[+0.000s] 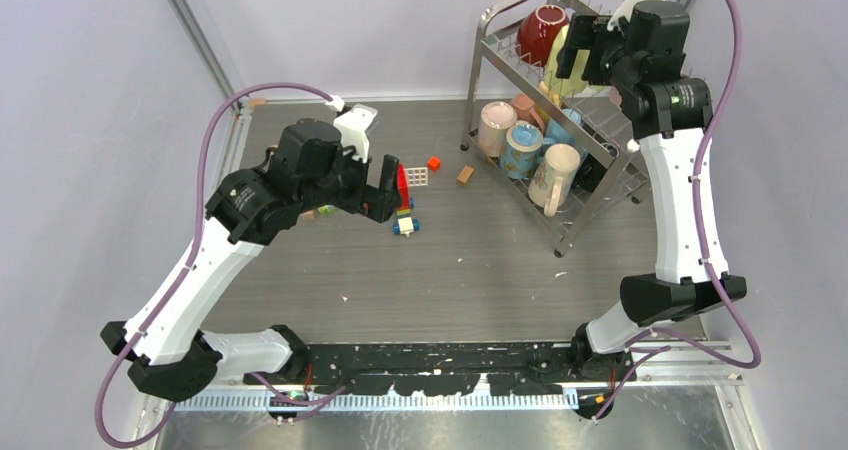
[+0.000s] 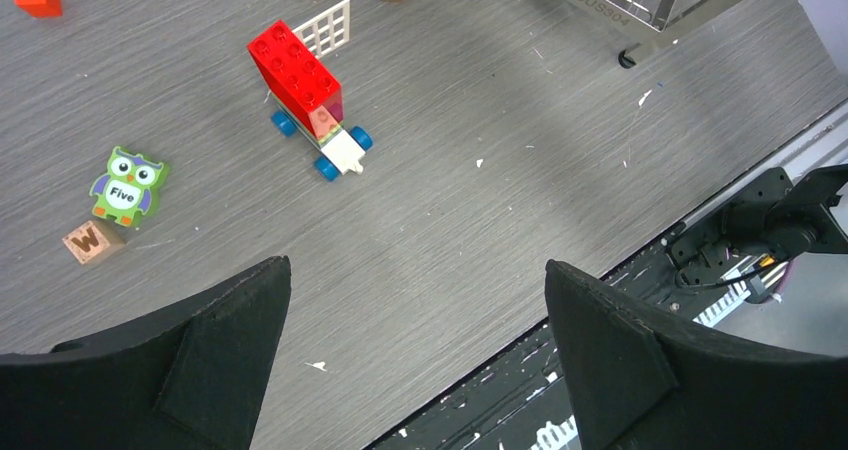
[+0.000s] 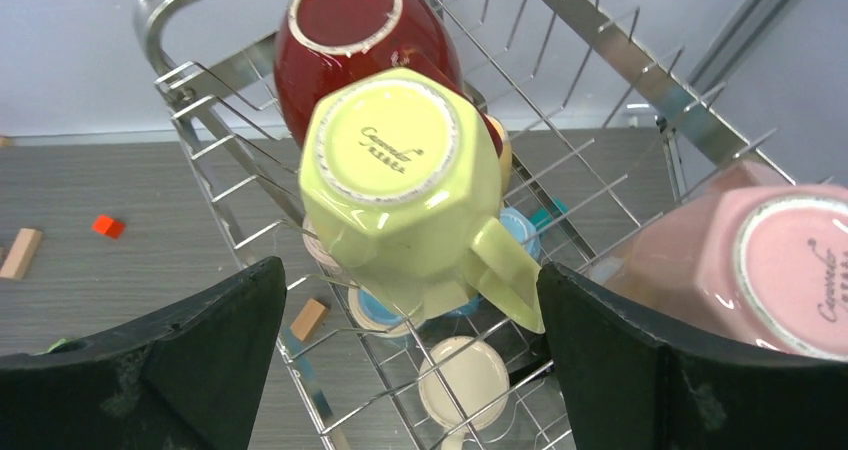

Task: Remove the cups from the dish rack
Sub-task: Unload the cup from the dish rack.

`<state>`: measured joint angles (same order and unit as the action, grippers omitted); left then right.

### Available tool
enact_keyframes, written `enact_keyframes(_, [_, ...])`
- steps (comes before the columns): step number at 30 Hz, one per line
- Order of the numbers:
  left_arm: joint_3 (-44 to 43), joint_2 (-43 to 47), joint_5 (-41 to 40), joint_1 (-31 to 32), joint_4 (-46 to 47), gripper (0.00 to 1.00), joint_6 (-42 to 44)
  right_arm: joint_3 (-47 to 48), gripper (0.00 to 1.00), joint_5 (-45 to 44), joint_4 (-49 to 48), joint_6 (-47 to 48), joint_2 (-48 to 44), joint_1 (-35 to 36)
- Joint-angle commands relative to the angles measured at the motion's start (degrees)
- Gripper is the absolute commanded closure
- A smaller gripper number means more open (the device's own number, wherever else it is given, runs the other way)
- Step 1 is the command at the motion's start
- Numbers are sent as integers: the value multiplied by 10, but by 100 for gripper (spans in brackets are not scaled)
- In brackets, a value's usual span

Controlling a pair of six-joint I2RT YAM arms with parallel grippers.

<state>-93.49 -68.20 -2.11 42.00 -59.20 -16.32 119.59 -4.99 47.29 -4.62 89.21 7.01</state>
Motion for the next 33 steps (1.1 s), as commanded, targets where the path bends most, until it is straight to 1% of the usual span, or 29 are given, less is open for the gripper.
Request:
enact_keyframes(1, [-14,0,11,0,2,0,-6,44,0,30,-20,33,8,0])
enact_keyframes(7, [-22,-4,18,0,-3,0,-11,82,0,42,-7,43,45,-15])
enact_keyframes(9, [-25,-5,18,0,-7,0,-10,88,0,71,-8,43,52,-20])
enact_keyframes(16, [-21,-1,16,0,-9,0,-12,106,0,111,12,34,72,-29])
enact_keyframes(21, [-20,-1,17,0,-8,0,-13,103,0,127,33,0,65,-29])
enact_keyframes(32, [-15,-3,18,0,-2,0,-23,121,0,105,101,-94,56,-30])
enact_keyframes(33, [-12,-3,31,0,-1,0,-25,118,0,104,102,-103,53,-29])
